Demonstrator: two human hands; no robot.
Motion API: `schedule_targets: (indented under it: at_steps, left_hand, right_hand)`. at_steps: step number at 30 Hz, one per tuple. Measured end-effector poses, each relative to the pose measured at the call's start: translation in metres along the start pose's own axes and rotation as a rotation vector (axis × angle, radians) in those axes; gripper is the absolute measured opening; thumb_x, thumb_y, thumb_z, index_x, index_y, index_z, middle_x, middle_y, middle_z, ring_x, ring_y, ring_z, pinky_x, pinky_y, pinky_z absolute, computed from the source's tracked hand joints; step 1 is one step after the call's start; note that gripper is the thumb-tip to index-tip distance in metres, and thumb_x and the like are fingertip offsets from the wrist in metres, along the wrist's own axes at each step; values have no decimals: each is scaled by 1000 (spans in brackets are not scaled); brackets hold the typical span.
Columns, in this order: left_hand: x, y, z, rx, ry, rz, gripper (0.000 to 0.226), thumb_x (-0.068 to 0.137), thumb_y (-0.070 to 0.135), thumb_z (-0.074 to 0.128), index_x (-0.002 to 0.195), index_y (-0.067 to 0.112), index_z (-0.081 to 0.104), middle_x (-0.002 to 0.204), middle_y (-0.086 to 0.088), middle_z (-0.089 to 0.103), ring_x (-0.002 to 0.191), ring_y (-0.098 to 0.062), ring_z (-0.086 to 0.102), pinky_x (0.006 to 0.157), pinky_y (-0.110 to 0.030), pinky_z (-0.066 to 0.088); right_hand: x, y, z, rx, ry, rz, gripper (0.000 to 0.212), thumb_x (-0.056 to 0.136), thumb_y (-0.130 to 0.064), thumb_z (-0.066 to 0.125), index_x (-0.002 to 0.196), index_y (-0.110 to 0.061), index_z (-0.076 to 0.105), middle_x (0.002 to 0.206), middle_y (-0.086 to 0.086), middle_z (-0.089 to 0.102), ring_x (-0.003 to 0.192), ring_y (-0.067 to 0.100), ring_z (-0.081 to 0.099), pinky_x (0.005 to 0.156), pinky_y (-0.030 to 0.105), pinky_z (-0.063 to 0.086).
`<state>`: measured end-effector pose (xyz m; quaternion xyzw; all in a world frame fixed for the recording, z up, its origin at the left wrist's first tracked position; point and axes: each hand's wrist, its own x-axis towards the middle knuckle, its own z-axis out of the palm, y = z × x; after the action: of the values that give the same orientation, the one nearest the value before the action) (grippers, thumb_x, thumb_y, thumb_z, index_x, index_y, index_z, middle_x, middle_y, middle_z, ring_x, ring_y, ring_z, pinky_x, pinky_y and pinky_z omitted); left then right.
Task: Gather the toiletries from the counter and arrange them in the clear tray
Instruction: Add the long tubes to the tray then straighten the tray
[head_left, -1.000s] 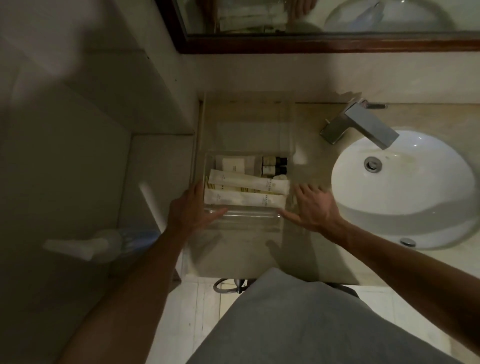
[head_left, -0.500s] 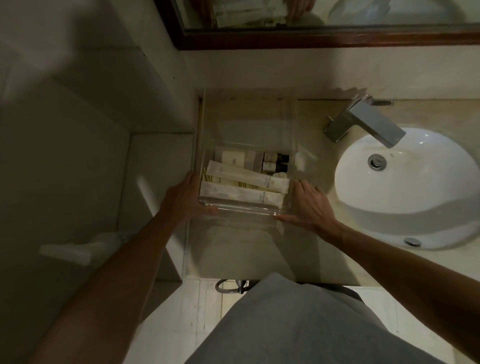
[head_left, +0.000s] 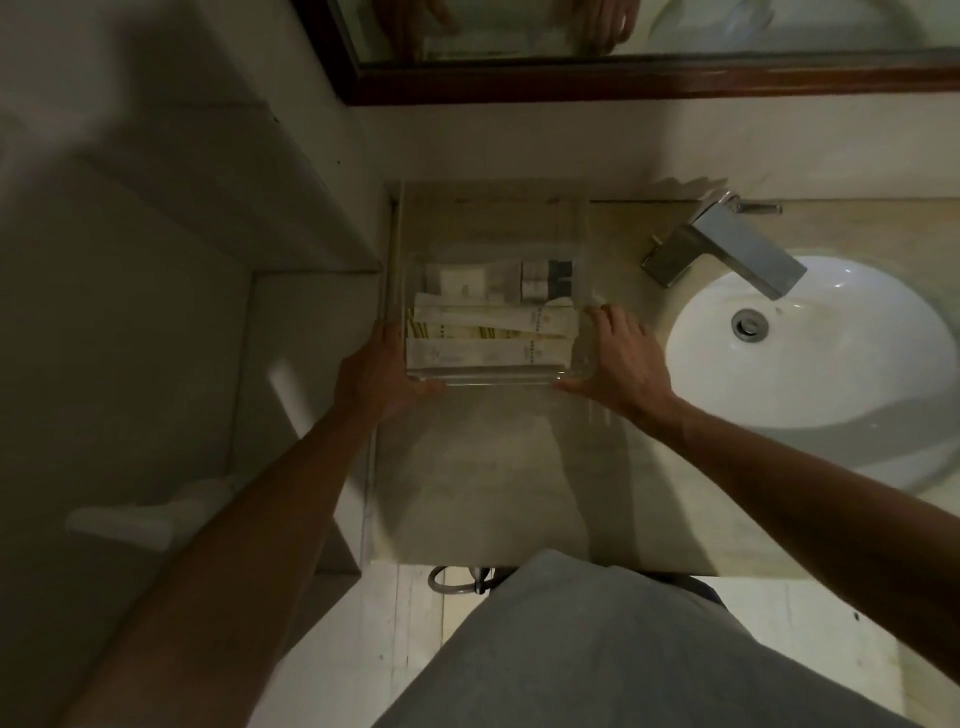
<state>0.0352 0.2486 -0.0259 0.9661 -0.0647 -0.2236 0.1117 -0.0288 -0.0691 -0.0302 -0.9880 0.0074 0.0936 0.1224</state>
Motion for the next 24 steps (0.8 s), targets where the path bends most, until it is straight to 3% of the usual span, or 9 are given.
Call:
schedule_targets:
  at_steps: [2,5,8,12,18,24]
  left_hand:
    - [-1,0,2,48,94,38,110,54,73,76,137,16,32,136,-12,44,112,-32,56,83,-46,54]
    - [0,-1,4,187,183,239,93,65,63,76,135,14,39,132,-14,48,106,-33,58,80,-44,54]
    - [5,-4,2,259,204,398,70,77,54,71,130,15,47,127,-10,52,95,-31,61,71,-40,54]
    - [18,-4,0,375,234,526,51,86,41,66,127,13,54,124,-11,55,98,-30,59,67,-39,55]
    - [40,10,-20,423,249,551,67,77,38,72,132,11,45,126,-13,50,106,-32,52,79,-43,50]
    - [63,28,-36,398,269,467,70,76,30,72,136,14,40,127,-12,45,109,-31,50,79,-43,48]
  right_hand:
    - [-8,-5,5,-125,40,-124,94,75,-64,73,148,-18,34,143,12,44,122,29,45,101,47,44]
    - [-11,-4,13,-248,-1,-259,80,85,-54,67,149,-19,35,146,9,41,121,28,44,96,44,45]
    - [-8,-3,16,-231,-29,-248,76,89,-53,62,150,-20,32,146,7,40,121,28,43,97,44,45]
    - [6,-4,13,-208,-4,-205,73,94,-54,54,153,-20,28,150,9,37,127,32,40,106,49,39]
    - [37,5,0,-237,7,-157,89,85,-68,56,155,-30,17,155,13,27,136,37,30,114,53,25]
    - [71,1,-13,-167,50,-94,95,79,-63,64,155,-26,20,159,13,24,138,38,27,116,56,24]
